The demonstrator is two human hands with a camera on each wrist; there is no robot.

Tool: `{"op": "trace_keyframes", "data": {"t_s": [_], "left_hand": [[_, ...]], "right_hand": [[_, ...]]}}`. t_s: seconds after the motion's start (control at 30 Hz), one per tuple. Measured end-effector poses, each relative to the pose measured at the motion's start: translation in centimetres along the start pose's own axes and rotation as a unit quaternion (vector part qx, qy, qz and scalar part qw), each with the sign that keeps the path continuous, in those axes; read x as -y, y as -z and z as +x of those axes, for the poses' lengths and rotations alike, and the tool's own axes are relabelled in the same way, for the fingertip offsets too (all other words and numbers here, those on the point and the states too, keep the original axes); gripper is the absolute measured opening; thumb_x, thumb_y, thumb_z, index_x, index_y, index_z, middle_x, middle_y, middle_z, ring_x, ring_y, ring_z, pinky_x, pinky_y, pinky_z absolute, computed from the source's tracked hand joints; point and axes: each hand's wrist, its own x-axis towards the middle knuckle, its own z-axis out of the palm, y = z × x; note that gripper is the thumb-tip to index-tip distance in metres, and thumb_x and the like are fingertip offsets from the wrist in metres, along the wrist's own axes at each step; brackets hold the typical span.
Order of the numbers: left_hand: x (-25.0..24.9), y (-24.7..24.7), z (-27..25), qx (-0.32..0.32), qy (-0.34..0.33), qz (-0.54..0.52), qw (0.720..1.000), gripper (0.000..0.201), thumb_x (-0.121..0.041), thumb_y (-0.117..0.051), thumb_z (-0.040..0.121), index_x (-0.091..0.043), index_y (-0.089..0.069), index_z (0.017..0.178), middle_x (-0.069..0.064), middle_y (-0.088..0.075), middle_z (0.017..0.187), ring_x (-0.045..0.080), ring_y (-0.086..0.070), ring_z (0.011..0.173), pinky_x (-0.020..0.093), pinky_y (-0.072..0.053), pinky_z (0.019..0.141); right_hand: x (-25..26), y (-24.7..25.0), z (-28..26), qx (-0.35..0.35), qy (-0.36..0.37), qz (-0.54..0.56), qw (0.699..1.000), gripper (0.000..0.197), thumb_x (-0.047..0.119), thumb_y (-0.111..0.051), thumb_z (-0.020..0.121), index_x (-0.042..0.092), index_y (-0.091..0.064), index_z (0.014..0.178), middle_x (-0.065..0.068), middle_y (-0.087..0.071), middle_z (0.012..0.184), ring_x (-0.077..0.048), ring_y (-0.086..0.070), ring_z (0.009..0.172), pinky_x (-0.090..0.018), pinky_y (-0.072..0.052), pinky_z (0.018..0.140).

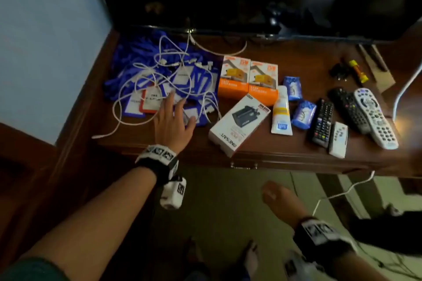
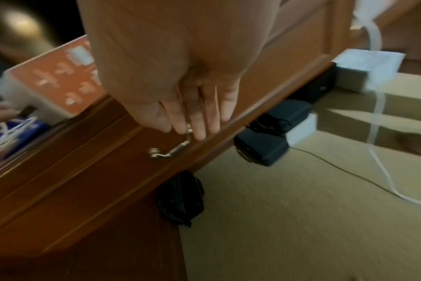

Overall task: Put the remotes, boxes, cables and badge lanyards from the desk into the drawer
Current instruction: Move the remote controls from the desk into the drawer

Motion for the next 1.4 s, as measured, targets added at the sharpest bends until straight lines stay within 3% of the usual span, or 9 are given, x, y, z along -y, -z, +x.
{"op": "trace_keyframes", "data": {"t_s": [0.2, 0.37, 0.53, 0.7, 0.87, 1.13, 1.27, 1.33, 1.4], "left_hand": [[1.2, -2.5, 1.0, 0.045, 0.001, 0.108, 0.993, 0.055, -0.054, -0.035, 0.094, -0.029, -0.034, 0.144, -0.002, -0.007, 0.161, 0.039, -0.014, 0.143, 0.058, -0.021, 0.110], [1.2, -2.7, 1.1, 0.030, 0.008, 0.126, 0.992, 0.055, -0.056, -0.028, 0.094, -0.029, -0.036, 0.142, -0.001, -0.015, 0.159, 0.037, -0.017, 0.142, 0.055, -0.021, 0.108], [1.4, -2.7, 1.2, 0.023, 0.012, 0.124, 0.992, 0.057, -0.057, -0.027, 0.094, -0.030, -0.037, 0.142, -0.002, -0.019, 0.159, 0.035, -0.019, 0.143, 0.052, -0.020, 0.109], [1.6, -2.8, 1.3, 0.015, 0.013, 0.122, 0.992, 0.056, -0.057, -0.028, 0.094, -0.031, -0.036, 0.143, -0.002, -0.019, 0.158, 0.036, -0.019, 0.142, 0.054, -0.020, 0.108], [1.6, -3.3, 1.3, 0.015, 0.019, 0.120, 0.993, 0.057, -0.057, -0.029, 0.093, -0.030, -0.036, 0.143, -0.002, -0.020, 0.158, 0.036, -0.017, 0.143, 0.058, -0.018, 0.109], [1.4, -2.8, 1.2, 0.020, 0.029, 0.115, 0.993, 0.057, -0.056, -0.029, 0.093, -0.031, -0.034, 0.144, -0.004, -0.018, 0.158, 0.034, -0.014, 0.145, 0.057, -0.016, 0.110], [1.3, -2.8, 1.2, 0.021, 0.024, 0.107, 0.994, 0.057, -0.056, -0.030, 0.093, -0.030, -0.034, 0.143, -0.002, -0.019, 0.158, 0.035, -0.014, 0.144, 0.057, -0.017, 0.110], [1.4, -2.8, 1.2, 0.023, 0.024, 0.109, 0.994, 0.057, -0.056, -0.029, 0.093, -0.030, -0.034, 0.143, -0.001, -0.019, 0.157, 0.035, -0.013, 0.144, 0.056, -0.016, 0.111], [1.4, -2.9, 1.3, 0.023, 0.026, 0.109, 0.993, 0.056, -0.056, -0.030, 0.092, -0.030, -0.034, 0.143, -0.001, -0.020, 0.157, 0.035, -0.013, 0.144, 0.055, -0.016, 0.111]], "right_hand": [[3.3, 0.4, 3.4, 0.004, 0.057, -0.098, 0.994, 0.044, 0.024, -0.057, 0.090, 0.010, -0.049, 0.130, -0.010, -0.046, 0.137, -0.031, -0.051, 0.119, -0.034, -0.042, 0.094], [4.0, -0.9, 6.1, 0.069, 0.025, -0.144, 0.987, 0.062, 0.030, -0.057, 0.090, 0.017, -0.031, 0.145, -0.011, -0.032, 0.150, -0.032, -0.042, 0.130, -0.044, -0.040, 0.106], [3.5, -3.3, 7.0, 0.071, 0.029, -0.128, 0.989, 0.068, 0.031, -0.058, 0.088, 0.018, -0.027, 0.147, -0.010, -0.025, 0.154, -0.034, -0.041, 0.131, -0.044, -0.040, 0.105], [2.7, -4.1, 6.9, 0.004, 0.053, -0.048, 0.997, 0.061, 0.024, -0.064, 0.083, 0.019, -0.044, 0.140, -0.006, -0.038, 0.145, -0.031, -0.050, 0.122, -0.036, -0.046, 0.096], [2.2, -3.8, 6.9, -0.010, 0.035, -0.027, 0.999, 0.048, 0.022, -0.061, 0.087, 0.023, -0.053, 0.134, -0.006, -0.047, 0.140, -0.030, -0.050, 0.123, -0.033, -0.041, 0.100], [2.1, -4.7, 2.6, 0.026, 0.031, -0.032, 0.999, 0.046, 0.019, -0.058, 0.088, 0.026, -0.053, 0.133, -0.002, -0.052, 0.139, -0.024, -0.050, 0.125, -0.031, -0.038, 0.102], [2.5, -4.2, -0.3, 0.095, 0.028, -0.044, 0.994, 0.044, 0.019, -0.055, 0.091, 0.025, -0.052, 0.135, -0.001, -0.055, 0.137, -0.024, -0.052, 0.124, -0.030, -0.039, 0.101], [2.7, -4.0, -1.6, 0.107, 0.057, -0.050, 0.991, 0.037, 0.016, -0.055, 0.092, 0.019, -0.059, 0.128, -0.003, -0.060, 0.130, -0.023, -0.056, 0.117, -0.031, -0.042, 0.099], [2.9, -3.5, -2.5, 0.029, 0.119, 0.004, 0.992, 0.021, 0.009, -0.056, 0.089, 0.010, -0.071, 0.103, -0.007, -0.070, 0.106, -0.021, -0.064, 0.093, -0.033, -0.051, 0.089]]}}
